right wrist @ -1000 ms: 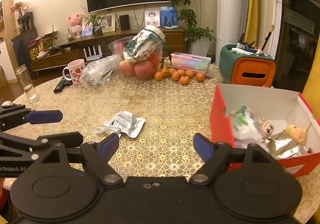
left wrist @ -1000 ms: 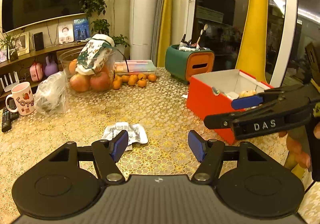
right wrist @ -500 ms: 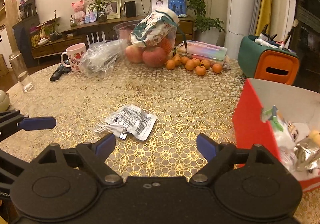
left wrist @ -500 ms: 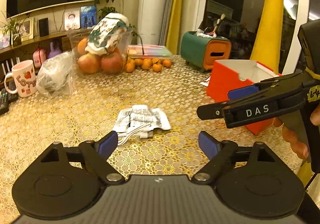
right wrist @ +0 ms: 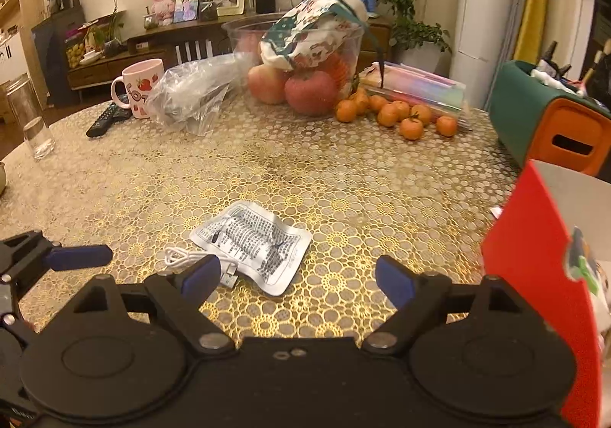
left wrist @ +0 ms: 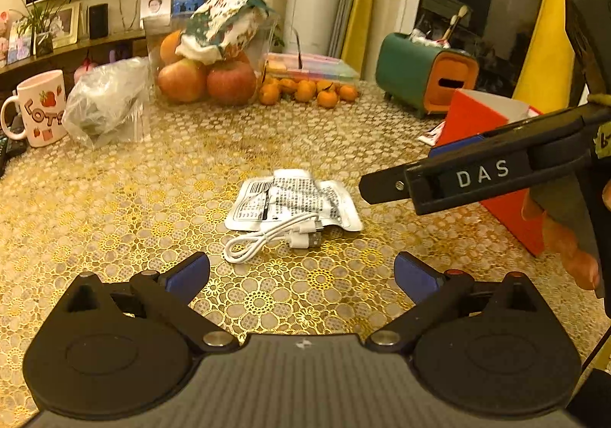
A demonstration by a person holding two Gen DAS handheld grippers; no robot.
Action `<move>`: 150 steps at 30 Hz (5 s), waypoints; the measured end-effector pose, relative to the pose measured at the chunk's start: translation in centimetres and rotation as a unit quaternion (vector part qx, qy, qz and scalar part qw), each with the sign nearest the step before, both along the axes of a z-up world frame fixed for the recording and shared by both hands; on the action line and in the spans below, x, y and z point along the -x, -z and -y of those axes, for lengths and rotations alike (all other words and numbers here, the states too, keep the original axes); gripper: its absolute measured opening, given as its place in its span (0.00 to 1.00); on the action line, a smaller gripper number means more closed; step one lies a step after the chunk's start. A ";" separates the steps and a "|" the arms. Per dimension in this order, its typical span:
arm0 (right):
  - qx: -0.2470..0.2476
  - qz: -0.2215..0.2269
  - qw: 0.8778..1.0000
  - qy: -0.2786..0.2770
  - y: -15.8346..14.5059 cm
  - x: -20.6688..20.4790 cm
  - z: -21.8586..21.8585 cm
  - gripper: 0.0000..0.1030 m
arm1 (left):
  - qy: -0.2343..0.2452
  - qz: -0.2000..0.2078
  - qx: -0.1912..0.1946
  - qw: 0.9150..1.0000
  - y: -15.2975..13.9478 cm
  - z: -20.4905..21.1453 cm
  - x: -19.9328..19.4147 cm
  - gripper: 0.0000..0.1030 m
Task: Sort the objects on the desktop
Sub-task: 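Grasp the silver printed pouch with the right tool, lifting it off the white cable, then grasp the white USB cable with the left tool while the right tool holds the pouch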
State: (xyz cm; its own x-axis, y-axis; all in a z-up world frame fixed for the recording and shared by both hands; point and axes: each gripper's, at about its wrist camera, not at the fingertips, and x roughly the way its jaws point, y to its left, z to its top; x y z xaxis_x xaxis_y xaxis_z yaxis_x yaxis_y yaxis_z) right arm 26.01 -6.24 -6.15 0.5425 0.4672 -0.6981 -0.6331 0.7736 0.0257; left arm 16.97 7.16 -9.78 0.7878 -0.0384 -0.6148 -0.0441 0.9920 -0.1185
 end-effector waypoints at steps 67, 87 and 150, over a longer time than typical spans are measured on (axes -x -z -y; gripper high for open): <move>0.001 -0.036 0.999 -0.037 4.3 -6.5 -3.5 0.43 | -0.060 -0.020 -0.034 0.997 3.2 0.6 -5.0 1.00; 0.019 -0.010 0.999 -0.036 4.7 -4.9 -3.6 0.42 | -0.060 -0.009 -0.062 0.996 3.3 1.2 -5.0 0.78; -0.055 -0.001 0.998 0.043 -2.3 2.8 8.4 0.35 | -0.060 -0.006 -0.039 0.997 -0.3 4.2 1.0 0.59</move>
State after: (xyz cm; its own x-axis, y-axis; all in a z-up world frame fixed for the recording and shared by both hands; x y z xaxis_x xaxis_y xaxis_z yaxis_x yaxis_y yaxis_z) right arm 23.19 -14.68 -3.85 0.5821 0.4929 -0.6467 -0.5651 0.8171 0.1142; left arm 16.01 2.93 -9.48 0.7768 0.1042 -0.6210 -0.1647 0.9855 -0.0407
